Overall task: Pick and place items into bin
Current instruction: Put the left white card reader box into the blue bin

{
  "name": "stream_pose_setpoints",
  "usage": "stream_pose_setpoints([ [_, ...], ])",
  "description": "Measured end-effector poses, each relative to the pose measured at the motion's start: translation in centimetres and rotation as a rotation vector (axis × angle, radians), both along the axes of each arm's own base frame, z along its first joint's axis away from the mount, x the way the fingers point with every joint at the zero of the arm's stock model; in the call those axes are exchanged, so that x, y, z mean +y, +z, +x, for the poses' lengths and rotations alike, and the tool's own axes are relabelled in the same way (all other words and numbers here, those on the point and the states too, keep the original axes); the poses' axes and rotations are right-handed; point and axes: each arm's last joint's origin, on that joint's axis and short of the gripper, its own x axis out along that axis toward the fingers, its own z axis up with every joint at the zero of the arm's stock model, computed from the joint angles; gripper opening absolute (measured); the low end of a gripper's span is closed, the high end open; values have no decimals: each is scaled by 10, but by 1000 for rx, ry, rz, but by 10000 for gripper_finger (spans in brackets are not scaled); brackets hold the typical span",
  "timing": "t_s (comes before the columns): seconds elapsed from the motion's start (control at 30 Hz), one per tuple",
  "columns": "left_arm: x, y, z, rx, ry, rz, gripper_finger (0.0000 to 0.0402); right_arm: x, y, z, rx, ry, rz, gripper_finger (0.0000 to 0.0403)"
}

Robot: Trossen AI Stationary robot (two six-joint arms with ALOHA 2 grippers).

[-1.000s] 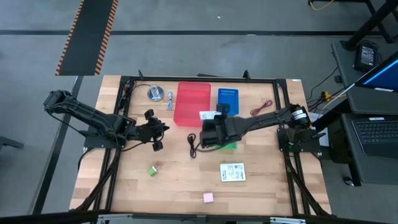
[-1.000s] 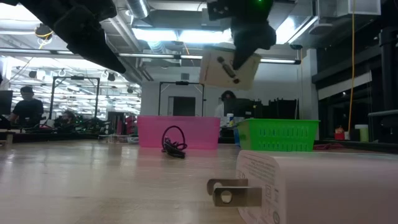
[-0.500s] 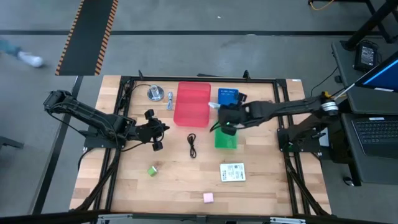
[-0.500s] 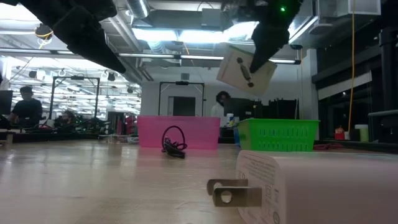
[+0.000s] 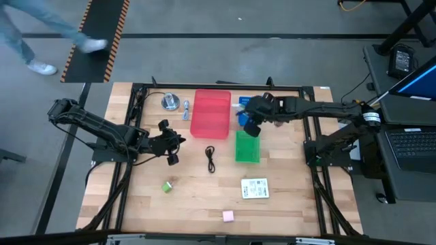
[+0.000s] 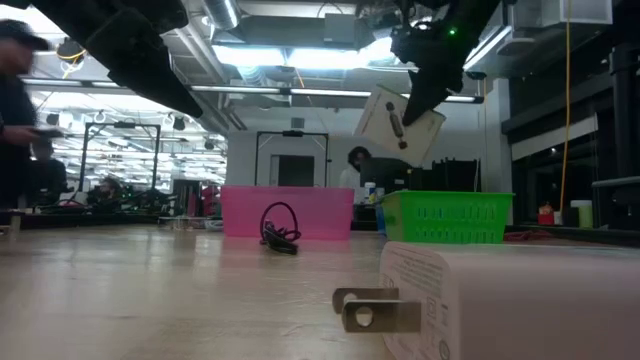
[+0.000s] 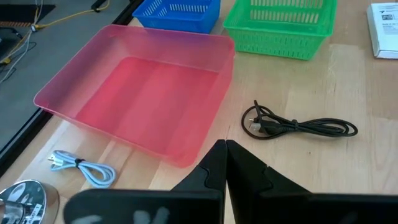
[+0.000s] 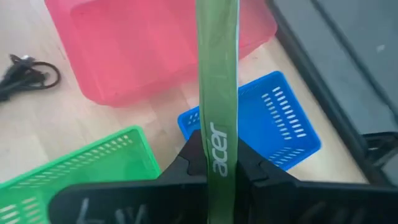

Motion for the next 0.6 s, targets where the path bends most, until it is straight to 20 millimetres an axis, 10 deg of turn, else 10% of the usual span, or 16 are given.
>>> stream_pose_setpoints([
  [0.6, 0, 0, 0, -1, 2, -1, 2, -28, 0, -7, -44, -93, 85, 13],
])
